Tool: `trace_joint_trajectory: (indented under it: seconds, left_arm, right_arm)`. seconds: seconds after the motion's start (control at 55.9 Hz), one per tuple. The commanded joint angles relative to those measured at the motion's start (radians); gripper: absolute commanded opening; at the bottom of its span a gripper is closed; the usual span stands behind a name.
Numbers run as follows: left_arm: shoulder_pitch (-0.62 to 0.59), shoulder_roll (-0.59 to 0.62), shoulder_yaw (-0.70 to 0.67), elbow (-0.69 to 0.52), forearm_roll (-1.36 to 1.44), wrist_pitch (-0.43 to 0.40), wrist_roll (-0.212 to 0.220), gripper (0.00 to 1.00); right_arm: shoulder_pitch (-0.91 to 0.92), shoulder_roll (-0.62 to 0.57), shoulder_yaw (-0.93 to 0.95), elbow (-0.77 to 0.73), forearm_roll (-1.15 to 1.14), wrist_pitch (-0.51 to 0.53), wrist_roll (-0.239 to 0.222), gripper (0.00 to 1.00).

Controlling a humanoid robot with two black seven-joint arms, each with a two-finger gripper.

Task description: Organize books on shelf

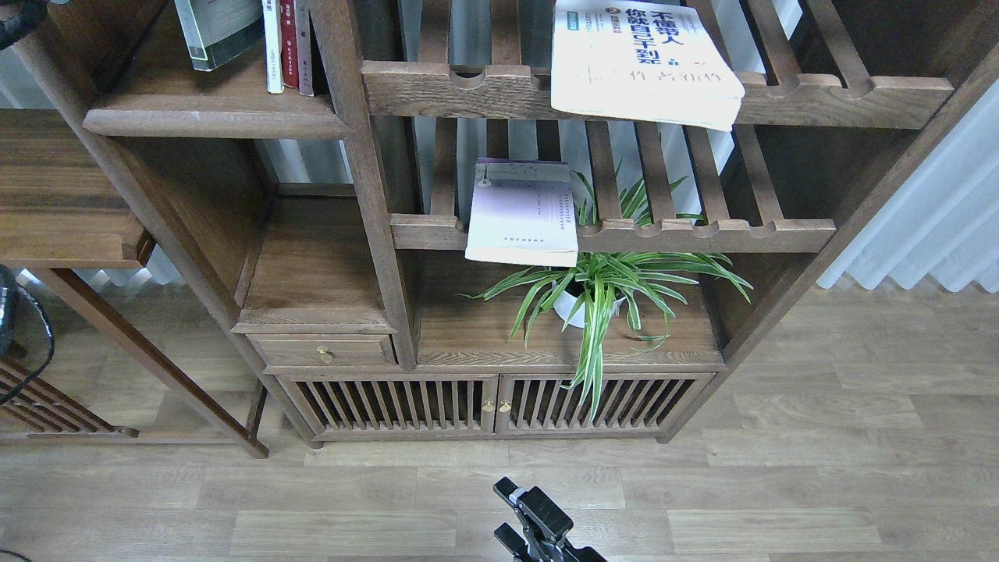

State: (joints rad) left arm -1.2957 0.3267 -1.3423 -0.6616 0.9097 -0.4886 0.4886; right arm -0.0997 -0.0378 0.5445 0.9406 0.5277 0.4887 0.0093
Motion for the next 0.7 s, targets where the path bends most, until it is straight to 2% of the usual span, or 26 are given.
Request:
trace_joint_trajectory:
  seconds: [0.0,0.107,0.215,0.322,0.358,0.429,0.483,0.572,0.608,0.679]
  left_arm:
    - [0.001,-0.008,-0.002,-0.001,0.012,0.0,0.0,0.08]
    - [0.0,-0.021,-0.002,-0.004,0.012,0.0,0.0,0.08]
    - [0.001,-0.021,-0.005,-0.007,0.012,0.0,0.0,0.16]
    - [0.007,-0.025,-0.006,-0.03,0.006,0.0,0.0,0.39]
    - [0.009,-0.025,-0.008,-0.046,0.0,0.0,0.0,0.54]
    - [0.01,-0.018,-0.008,-0.059,-0.002,0.0,0.0,0.72]
    - [0.01,-0.015,-0.012,-0.059,-0.003,0.0,0.0,0.77]
    - [0.016,-0.011,-0.017,-0.061,-0.018,0.0,0.0,0.95]
    - [0.019,-0.009,-0.017,-0.064,-0.034,0.0,0.0,0.99]
    - [0.023,-0.003,-0.011,-0.066,-0.064,0.0,0.0,0.99]
  right_arm:
    - [-0.002,-0.001,0.0,0.001,0.0,0.0,0.0,0.99]
    - [-0.003,0.001,0.0,0.001,0.0,0.0,0.0,0.99]
    - [-0.003,-0.001,0.0,0.001,0.0,0.0,0.0,0.99]
    - [-0.003,-0.001,0.0,0.001,0.0,0.0,0.001,0.99]
    - [-0.003,-0.001,0.002,0.001,0.0,0.0,0.0,0.99]
    - [-0.003,-0.001,0.002,0.001,0.0,0.0,0.0,0.99]
    - [-0.002,-0.001,0.003,0.001,0.0,0.0,0.0,0.99]
    - [-0.002,-0.001,0.003,0.0,0.0,0.0,0.0,0.99]
    - [-0.002,-0.001,0.003,0.0,0.0,0.0,0.001,0.99]
    - [-0.002,-0.001,0.003,0.0,0.0,0.0,0.0,0.99]
